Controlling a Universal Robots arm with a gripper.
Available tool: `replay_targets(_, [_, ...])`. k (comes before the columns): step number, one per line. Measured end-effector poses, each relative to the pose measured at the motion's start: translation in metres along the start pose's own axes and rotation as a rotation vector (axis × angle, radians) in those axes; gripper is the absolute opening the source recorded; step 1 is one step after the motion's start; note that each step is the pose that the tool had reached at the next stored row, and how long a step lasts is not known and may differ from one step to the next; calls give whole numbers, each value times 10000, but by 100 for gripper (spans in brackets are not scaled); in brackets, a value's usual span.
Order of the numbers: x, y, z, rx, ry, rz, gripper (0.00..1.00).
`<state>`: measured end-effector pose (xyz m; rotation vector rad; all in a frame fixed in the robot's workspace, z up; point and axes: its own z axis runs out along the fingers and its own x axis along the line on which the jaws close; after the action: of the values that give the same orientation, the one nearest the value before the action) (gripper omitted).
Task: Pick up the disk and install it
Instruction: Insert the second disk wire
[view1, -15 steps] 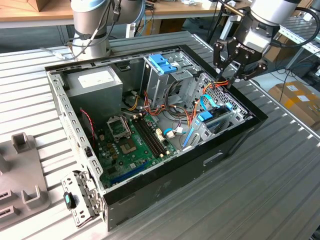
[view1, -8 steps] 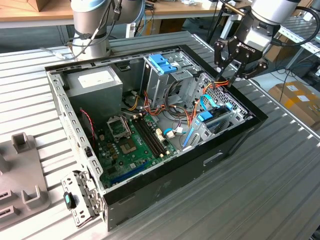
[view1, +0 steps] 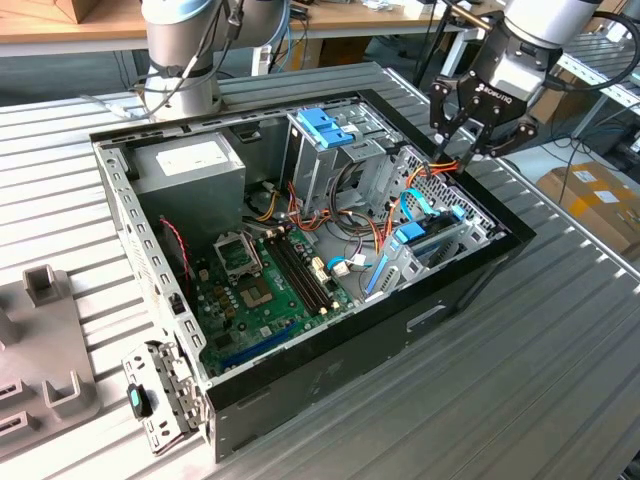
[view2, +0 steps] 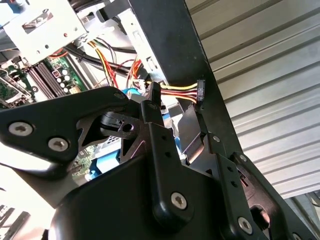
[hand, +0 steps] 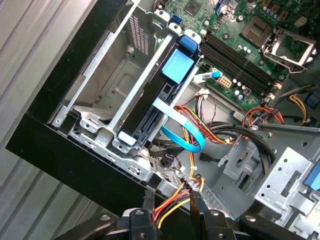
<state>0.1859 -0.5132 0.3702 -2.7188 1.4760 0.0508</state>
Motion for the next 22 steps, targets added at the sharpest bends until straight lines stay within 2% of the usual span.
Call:
replay_targets(16, [109, -168, -1, -52, -36, 4, 42])
replay_targets(22, [149, -230, -8, -104, -69, 7, 42])
